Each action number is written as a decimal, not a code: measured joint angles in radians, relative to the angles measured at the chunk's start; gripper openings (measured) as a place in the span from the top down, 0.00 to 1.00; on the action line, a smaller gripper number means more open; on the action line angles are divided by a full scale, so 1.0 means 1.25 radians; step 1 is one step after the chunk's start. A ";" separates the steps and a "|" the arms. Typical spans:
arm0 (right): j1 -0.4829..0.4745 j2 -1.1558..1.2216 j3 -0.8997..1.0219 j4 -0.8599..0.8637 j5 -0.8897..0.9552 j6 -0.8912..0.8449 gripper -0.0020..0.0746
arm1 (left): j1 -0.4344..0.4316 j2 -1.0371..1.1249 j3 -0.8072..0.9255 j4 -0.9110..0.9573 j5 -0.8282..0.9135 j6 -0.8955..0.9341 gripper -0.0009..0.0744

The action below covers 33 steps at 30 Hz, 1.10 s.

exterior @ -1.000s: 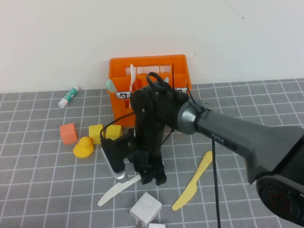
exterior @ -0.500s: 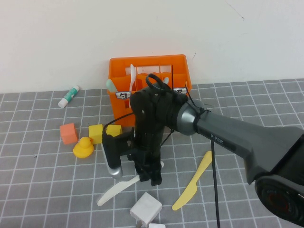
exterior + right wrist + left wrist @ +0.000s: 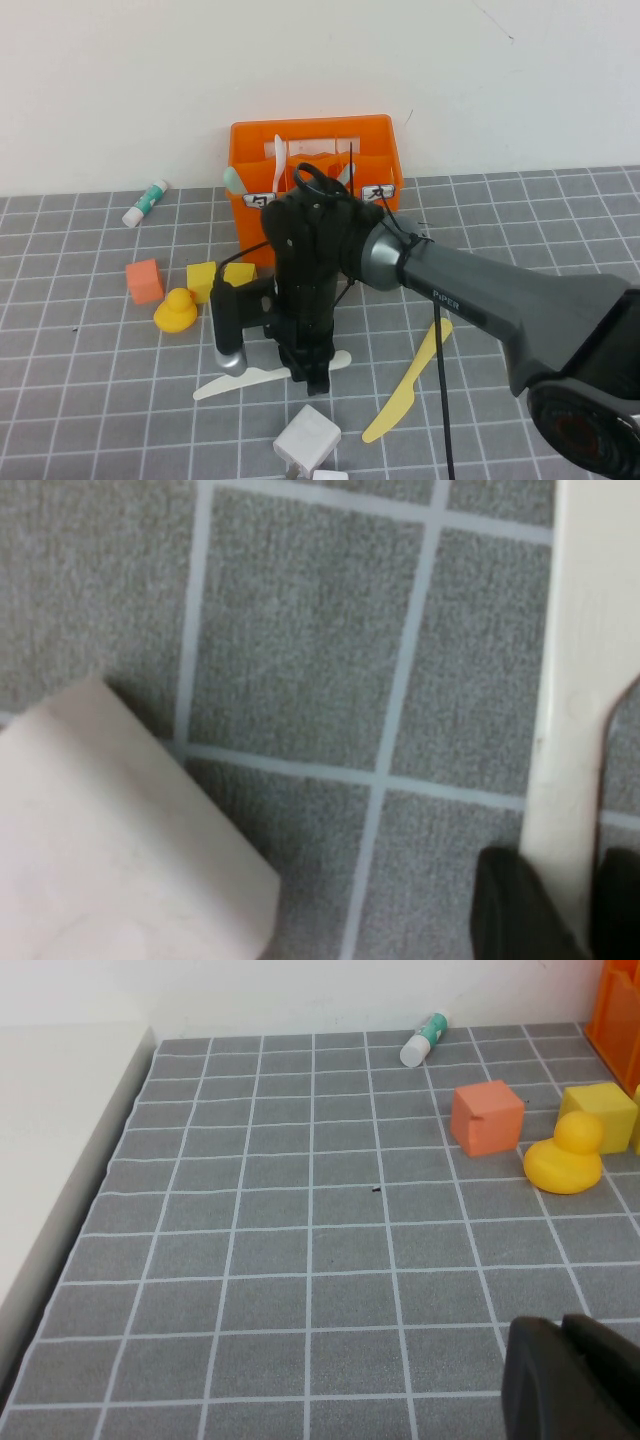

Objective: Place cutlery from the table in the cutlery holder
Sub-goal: Pick up the knife, then place the knife on the box

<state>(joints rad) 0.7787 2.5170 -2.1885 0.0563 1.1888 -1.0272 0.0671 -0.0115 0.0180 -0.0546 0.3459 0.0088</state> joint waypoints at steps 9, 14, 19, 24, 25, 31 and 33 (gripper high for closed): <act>0.001 -0.052 0.000 0.016 0.023 0.095 0.77 | 0.000 0.000 0.000 0.000 0.000 0.000 0.99; 0.001 -0.064 -0.002 0.038 0.023 0.117 0.77 | 0.000 0.000 0.000 0.000 0.000 0.000 0.99; 0.001 -0.077 -0.002 0.066 0.027 0.145 0.77 | 0.000 0.000 0.000 0.000 0.000 0.000 0.99; 0.001 -0.160 0.049 0.083 -0.039 0.189 0.77 | 0.000 0.000 0.000 0.000 0.000 0.000 0.99; 0.001 -0.182 0.068 0.089 -0.066 0.193 0.77 | 0.000 0.000 0.000 0.000 0.000 0.000 0.99; -0.029 -0.383 0.325 0.156 -0.391 0.213 0.77 | 0.000 0.000 0.000 0.000 0.000 0.000 0.99; -0.044 -0.463 0.493 0.214 -0.613 0.216 0.77 | 0.000 0.000 0.000 0.000 0.000 0.000 0.99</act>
<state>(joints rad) 0.7238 1.9382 -1.5723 0.3238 0.4223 -0.7572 0.0671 -0.0115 0.0180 -0.0546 0.3459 0.0088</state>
